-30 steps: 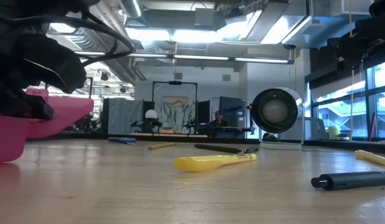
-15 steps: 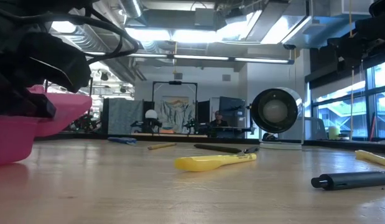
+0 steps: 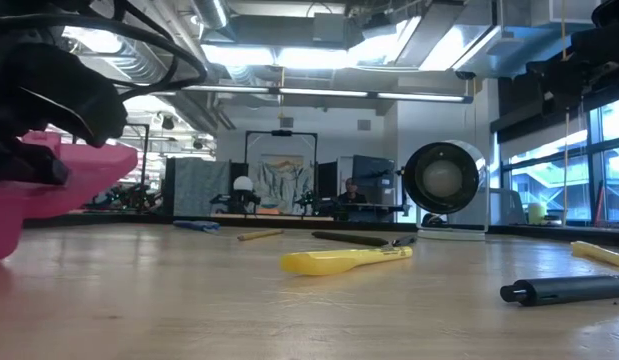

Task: Pick & place school supplies into a supply box
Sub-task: Put the black pen into the red supply box

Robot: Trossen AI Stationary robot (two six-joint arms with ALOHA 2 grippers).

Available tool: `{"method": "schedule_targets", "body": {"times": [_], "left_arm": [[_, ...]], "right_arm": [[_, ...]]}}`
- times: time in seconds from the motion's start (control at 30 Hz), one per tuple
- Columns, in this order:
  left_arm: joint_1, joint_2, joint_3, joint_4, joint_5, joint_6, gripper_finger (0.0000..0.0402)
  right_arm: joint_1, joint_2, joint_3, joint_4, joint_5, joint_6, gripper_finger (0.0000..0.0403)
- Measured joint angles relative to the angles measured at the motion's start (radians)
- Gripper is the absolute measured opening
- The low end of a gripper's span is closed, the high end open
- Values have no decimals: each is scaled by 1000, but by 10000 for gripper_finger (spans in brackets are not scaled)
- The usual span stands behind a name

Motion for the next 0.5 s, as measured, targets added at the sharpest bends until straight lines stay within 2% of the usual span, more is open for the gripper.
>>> {"method": "schedule_targets", "body": {"times": [0.5], "left_arm": [[-3,-2,2,1,-22,-17,75]], "right_arm": [[0,0,0,0,0,2,242]]}}
